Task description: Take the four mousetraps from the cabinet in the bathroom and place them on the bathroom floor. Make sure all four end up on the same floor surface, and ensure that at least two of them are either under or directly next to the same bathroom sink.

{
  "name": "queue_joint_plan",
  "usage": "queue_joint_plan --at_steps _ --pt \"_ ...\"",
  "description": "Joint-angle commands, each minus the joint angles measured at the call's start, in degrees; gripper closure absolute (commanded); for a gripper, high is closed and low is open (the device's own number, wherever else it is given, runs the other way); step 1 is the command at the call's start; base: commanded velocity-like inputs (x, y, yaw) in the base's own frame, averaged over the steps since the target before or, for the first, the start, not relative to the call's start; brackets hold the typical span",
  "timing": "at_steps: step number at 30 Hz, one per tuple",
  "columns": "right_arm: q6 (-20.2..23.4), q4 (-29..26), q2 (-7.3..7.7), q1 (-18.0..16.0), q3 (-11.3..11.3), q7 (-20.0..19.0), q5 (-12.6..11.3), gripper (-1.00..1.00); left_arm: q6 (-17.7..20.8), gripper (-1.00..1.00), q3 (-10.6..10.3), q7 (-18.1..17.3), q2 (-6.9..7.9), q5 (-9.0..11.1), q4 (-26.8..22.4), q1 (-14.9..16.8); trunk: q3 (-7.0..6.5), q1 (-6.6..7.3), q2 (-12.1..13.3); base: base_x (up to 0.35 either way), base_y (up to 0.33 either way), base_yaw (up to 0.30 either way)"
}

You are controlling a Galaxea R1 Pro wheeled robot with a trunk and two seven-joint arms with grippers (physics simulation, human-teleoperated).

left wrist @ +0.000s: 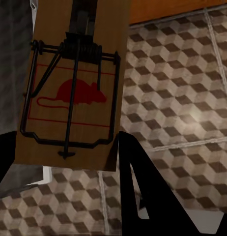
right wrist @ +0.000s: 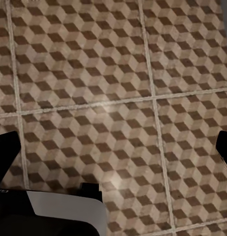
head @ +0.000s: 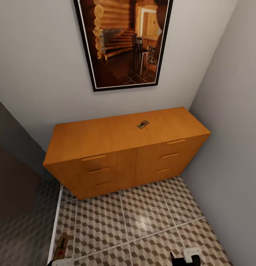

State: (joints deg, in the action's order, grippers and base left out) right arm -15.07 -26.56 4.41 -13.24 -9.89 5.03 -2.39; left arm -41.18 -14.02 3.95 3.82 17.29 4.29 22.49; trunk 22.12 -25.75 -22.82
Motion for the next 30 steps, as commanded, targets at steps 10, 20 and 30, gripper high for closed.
queue_joint_plan --at_steps 10,20,30 --pt "-0.13 0.02 0.0 -0.03 -0.56 0.47 -0.25 -1.0 -0.28 1.0 -0.48 0.53 -0.04 -0.15 0.21 0.1 -0.59 -0.03 -0.09 0.0 -0.27 0.22" --pt "-0.13 0.02 -0.02 -0.03 -0.56 0.47 -0.25 -1.0 -0.29 1.0 -0.48 0.53 -0.04 -0.15 0.21 0.1 -1.25 -0.03 -0.09 0.0 -0.282 0.221" --pt "-0.13 0.02 -0.02 -0.03 -0.57 0.43 -0.19 -1.0 -0.31 1.0 -0.48 0.53 -0.04 -0.15 0.2 0.1 -1.7 -0.03 -0.09 0.0 -0.063 0.15"
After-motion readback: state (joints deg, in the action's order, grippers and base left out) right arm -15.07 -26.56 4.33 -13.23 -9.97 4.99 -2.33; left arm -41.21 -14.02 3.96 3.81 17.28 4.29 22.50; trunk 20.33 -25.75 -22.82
